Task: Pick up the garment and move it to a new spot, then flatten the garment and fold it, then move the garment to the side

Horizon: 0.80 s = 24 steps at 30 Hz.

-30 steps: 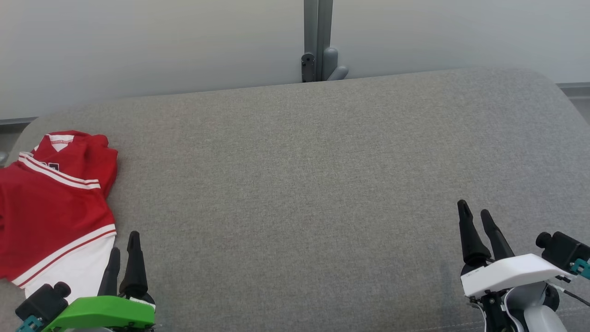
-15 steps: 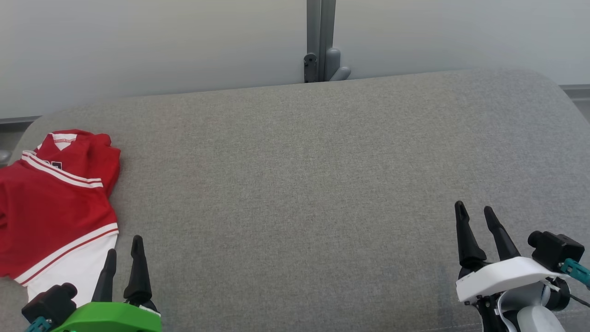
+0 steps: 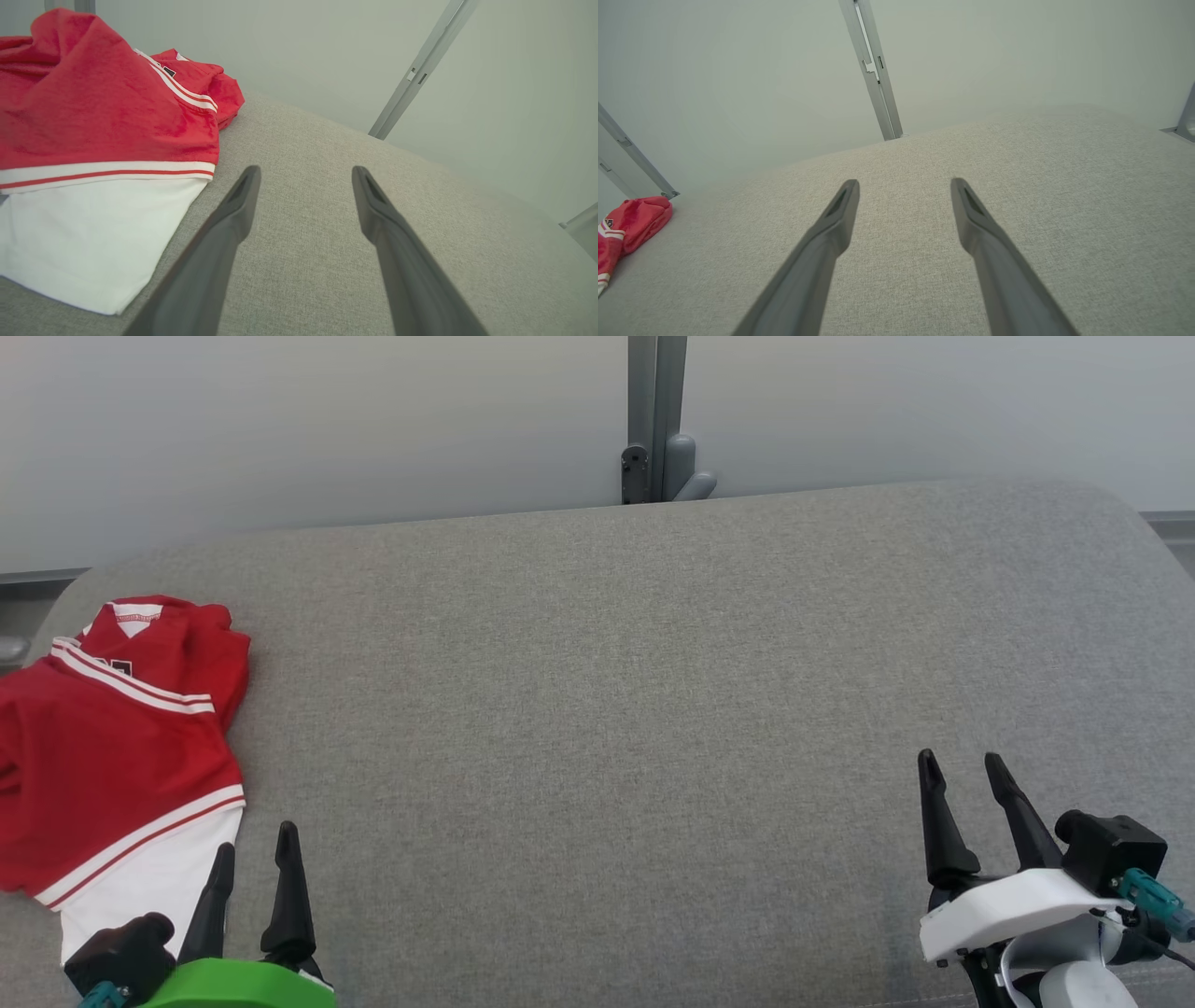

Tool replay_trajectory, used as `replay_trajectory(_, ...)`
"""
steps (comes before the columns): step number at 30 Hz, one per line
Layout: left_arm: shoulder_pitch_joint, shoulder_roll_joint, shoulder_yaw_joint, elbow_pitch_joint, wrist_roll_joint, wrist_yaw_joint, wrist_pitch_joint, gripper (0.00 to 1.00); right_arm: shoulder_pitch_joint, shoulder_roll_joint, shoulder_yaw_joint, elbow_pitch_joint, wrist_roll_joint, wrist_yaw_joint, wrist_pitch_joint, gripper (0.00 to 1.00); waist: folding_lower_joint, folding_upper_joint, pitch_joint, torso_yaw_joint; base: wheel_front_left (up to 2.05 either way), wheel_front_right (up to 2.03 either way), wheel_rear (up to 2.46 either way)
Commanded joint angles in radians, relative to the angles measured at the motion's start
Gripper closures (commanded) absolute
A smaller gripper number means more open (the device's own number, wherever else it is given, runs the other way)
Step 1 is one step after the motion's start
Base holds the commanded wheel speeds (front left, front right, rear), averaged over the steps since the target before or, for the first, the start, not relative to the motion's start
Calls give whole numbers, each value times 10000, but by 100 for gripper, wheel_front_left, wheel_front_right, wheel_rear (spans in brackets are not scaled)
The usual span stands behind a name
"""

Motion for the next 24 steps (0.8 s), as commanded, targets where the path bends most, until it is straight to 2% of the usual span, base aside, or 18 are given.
replay_trajectory(1, 35, 126, -1, -114, 282, -36, -108, 0, 16, -46, -20, -140, -293, 2, -98, 0, -1, 51, -3, -2, 0, 0, 0)
replay_trajectory(24, 292, 333, -187, -14, 2083, -50, -606, 0, 230, -54, -81, -80, -2021, 3, -601, 0, -1, 66, -115, 115, 0, 0, 0)
